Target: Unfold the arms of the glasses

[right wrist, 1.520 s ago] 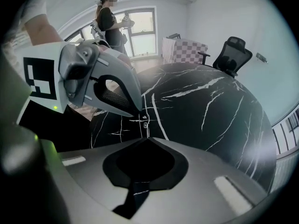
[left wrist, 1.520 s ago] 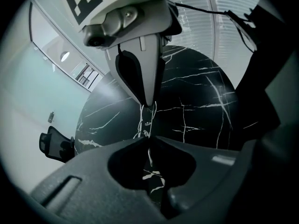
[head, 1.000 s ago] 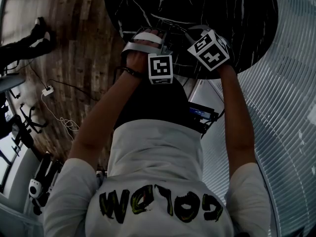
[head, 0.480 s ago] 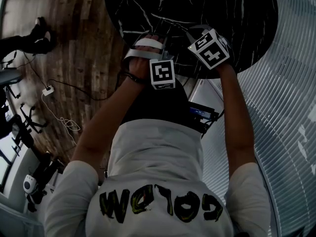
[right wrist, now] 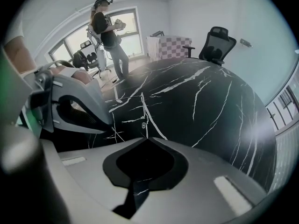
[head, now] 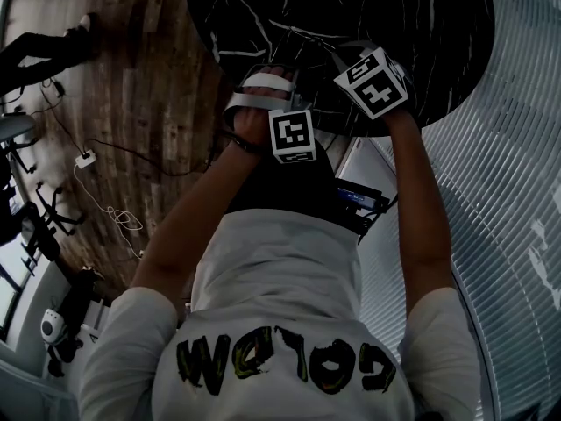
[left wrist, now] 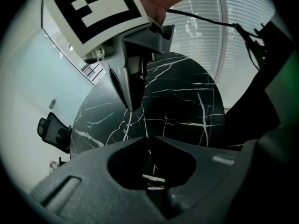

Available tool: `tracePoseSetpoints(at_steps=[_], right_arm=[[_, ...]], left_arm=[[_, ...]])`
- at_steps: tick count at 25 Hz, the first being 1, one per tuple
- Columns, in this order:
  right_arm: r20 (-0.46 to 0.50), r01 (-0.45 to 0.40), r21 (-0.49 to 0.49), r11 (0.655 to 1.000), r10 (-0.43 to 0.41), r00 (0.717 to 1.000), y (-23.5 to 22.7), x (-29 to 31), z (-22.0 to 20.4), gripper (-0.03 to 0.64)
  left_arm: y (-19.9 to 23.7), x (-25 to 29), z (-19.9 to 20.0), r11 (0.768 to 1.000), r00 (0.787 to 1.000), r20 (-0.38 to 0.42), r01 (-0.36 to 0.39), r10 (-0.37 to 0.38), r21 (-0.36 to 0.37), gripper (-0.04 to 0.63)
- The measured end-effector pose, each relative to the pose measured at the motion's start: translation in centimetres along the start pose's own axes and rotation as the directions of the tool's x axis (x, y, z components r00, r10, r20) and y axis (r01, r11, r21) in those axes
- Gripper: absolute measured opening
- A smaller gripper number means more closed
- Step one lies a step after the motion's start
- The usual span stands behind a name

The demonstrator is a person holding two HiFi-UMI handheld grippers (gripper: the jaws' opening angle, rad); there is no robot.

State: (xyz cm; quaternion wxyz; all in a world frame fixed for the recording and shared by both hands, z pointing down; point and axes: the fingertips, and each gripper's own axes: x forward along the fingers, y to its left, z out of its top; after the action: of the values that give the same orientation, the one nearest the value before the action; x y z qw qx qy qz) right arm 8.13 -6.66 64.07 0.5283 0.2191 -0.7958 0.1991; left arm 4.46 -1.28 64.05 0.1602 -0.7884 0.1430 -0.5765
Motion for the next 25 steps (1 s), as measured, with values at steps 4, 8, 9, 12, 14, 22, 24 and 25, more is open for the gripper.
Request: tracePoseSetpoints(at_steps=[4,8,9,12,14,22,24,25], right_arm=[[-0.007,0.007,0.004,1.0,-0.007,1.0,0.0,-0.2,0.1,0.0],[-0.009,0.012,0.001,1.0,-0.012,1.0,-0.2,-0.2,0.2,0.0],[-0.009,0.013,-0.001,1.0,-0.013,1.0,-0.2,-0.1,0.2,0.0],[-0.011,0.015,0.002,1.0,-0.015,1.0,-0.2,-0.1,0.2,0.0],[-0.011,0.017,0.004,1.0,-0.017,1.0,-0.2,-0.1,0.0,0.0],[-0.017,0.025,0.0,1.0,-0.025,1.0,-0.3,-0.2,0.1,0.0],[-0.015,0.028,0.001,1.0,-0.028,0.999,-0.3,-0.3,0.0,0.0],[-0.015,0.03,0.001,1.0,-0.03,0.999,-0.3,-0.3,-0.1,0.0]], left_arm=[[-0.7,-0.4,0.4,0.999,1.0,0.004,0.014,-0.014,-0.04,0.028],[-1.3,-0.4,0.9,0.998,1.0,0.003,0.021,-0.021,-0.055,0.031],[-1.5,-0.4,1.0,0.998,1.0,0.005,0.022,-0.022,-0.059,0.031],[-1.8,-0.5,1.2,0.997,1.0,0.007,0.026,-0.025,-0.071,0.032],[-2.1,-0.4,1.4,0.996,1.0,0.007,0.03,-0.029,-0.079,0.034],[-3.0,-0.4,2.3,0.992,0.999,0.026,0.05,-0.047,-0.118,0.041],[-3.3,-0.3,2.6,0.99,0.998,0.03,0.052,-0.049,-0.127,0.041],[-3.4,-0.3,2.7,0.99,0.998,0.033,0.054,-0.05,-0.131,0.042]])
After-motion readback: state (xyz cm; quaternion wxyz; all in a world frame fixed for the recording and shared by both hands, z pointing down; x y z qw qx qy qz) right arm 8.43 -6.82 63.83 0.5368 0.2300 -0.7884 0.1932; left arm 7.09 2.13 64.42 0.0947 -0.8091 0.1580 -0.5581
